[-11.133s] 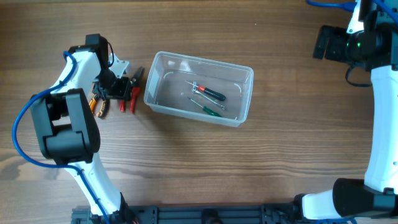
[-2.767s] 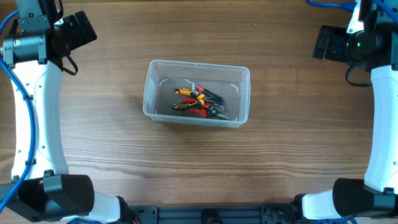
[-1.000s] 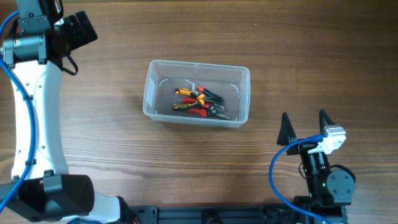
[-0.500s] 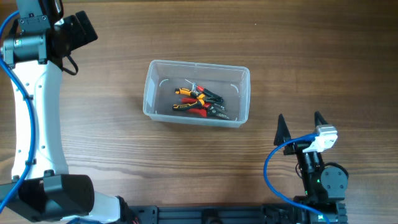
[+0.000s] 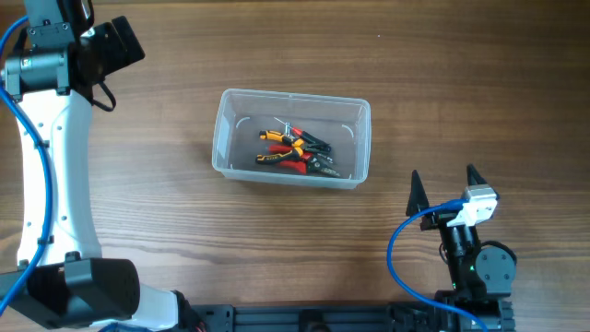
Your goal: Pack container
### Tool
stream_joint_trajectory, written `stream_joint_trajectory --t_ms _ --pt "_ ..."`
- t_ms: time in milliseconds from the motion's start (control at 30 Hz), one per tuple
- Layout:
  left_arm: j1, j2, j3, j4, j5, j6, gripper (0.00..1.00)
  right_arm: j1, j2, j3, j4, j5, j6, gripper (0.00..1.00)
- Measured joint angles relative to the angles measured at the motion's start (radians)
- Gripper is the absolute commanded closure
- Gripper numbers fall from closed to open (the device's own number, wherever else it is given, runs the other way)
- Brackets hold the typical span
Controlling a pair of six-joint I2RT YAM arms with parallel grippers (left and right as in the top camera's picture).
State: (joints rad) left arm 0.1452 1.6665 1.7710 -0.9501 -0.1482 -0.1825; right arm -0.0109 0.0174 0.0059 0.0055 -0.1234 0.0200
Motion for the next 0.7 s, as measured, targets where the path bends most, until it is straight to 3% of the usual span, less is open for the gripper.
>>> stream_joint_trajectory --t_ms 700 --pt "0.0 0.0 0.0 0.024 -0.018 0.0 0.0 0.0 0.0 0.0 0.0 0.0 -0.007 0.0"
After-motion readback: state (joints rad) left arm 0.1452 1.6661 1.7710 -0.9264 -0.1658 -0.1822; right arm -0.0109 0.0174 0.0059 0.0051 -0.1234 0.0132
